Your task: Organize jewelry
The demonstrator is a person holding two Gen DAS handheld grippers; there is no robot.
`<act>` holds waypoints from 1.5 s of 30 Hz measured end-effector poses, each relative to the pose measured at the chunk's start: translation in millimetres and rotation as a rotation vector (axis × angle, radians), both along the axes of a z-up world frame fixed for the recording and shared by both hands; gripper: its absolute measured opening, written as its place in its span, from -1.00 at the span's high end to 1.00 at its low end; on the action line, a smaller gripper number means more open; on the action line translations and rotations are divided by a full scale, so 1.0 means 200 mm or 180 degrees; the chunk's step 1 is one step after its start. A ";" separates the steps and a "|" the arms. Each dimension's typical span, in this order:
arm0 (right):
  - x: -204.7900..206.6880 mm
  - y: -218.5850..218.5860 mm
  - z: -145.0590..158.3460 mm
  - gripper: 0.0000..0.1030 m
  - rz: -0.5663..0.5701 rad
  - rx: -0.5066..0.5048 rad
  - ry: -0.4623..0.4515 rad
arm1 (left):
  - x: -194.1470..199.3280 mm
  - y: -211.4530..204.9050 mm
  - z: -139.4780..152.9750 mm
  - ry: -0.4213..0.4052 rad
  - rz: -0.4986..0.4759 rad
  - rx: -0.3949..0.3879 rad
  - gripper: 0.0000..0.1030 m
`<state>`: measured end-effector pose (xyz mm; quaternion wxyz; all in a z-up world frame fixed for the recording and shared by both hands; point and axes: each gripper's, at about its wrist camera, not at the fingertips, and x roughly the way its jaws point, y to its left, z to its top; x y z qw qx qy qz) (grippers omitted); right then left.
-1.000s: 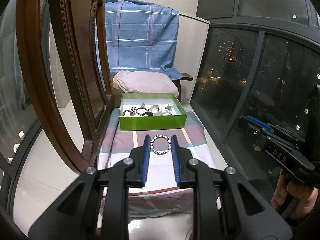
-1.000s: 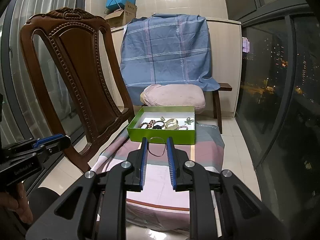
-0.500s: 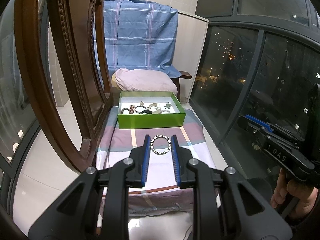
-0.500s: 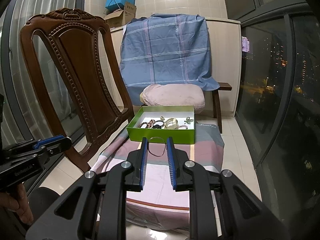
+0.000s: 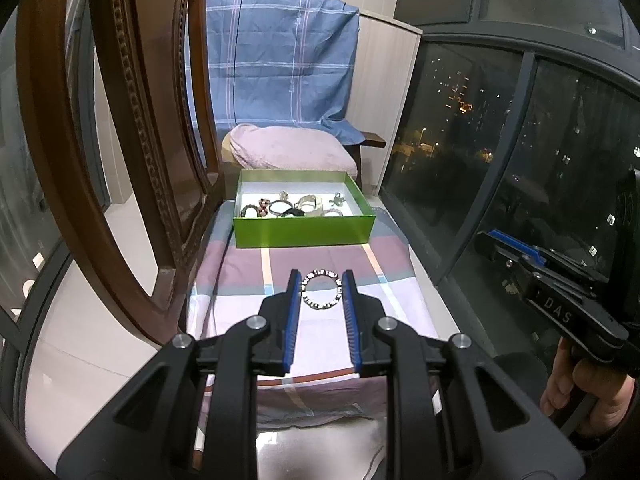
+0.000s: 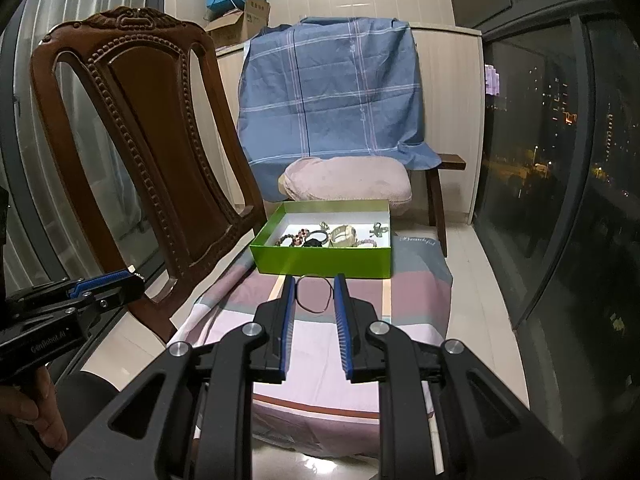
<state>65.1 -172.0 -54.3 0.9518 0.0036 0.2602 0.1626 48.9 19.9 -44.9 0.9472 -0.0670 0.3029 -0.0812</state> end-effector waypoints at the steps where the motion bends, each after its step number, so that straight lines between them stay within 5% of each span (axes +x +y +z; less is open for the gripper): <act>1: 0.02 0.00 -0.01 0.62 0.0010 0.0004 0.0024 | 0.02 0.00 -0.01 0.0023 -0.0003 -0.0007 0.60; 7: 0.32 0.00 0.03 0.62 0.0038 0.0031 -0.0057 | 0.36 0.00 0.05 0.0019 -0.0105 -0.0059 0.60; 12: 0.93 0.04 -0.01 0.62 -0.0015 -0.0031 -0.0008 | 0.91 0.03 0.05 0.0144 -0.0137 -0.0209 0.60; 16: 1.35 0.09 -0.19 0.62 -0.0084 -0.0133 0.0304 | 1.43 0.05 -0.13 0.0521 0.0033 -0.0065 0.60; 20: 1.63 0.09 -0.41 0.59 -0.0188 -0.0111 0.0609 | 1.76 0.10 -0.37 0.0866 0.0169 -0.0065 0.59; 22: 1.70 0.09 -0.48 0.12 -0.0201 -0.0074 0.0762 | 1.84 0.13 -0.45 0.0952 0.0209 -0.0127 0.44; 23: 1.72 0.07 -0.49 -0.17 -0.0250 -0.0065 0.0781 | 1.85 0.14 -0.46 0.0954 0.0192 -0.0170 0.08; 24: 1.72 0.05 -0.48 -0.31 -0.0297 -0.0017 0.0739 | 1.84 0.15 -0.45 0.0904 0.0208 -0.0194 -0.35; 29: 1.48 -0.11 -0.15 -0.79 -0.0397 0.0299 0.0247 | 1.55 0.21 -0.16 0.0426 0.0187 -0.0216 -0.93; 30: 1.36 -0.15 -0.05 -0.94 -0.0425 0.0369 0.0086 | 1.44 0.22 -0.07 0.0272 0.0165 -0.0187 -0.93; 34: 0.98 -0.19 0.15 -0.94 -0.0539 0.0166 -0.0167 | 0.98 0.20 0.14 -0.0072 0.0133 -0.0033 -0.93; 39: 0.65 -0.13 0.09 -0.94 -0.0555 -0.0231 0.0302 | 0.58 0.15 0.17 -0.0091 0.0235 0.0068 -0.93; 45: 0.35 -0.06 -0.01 -0.94 -0.0527 -0.0393 0.0494 | 0.22 0.13 0.09 0.0196 0.0438 0.0074 -0.93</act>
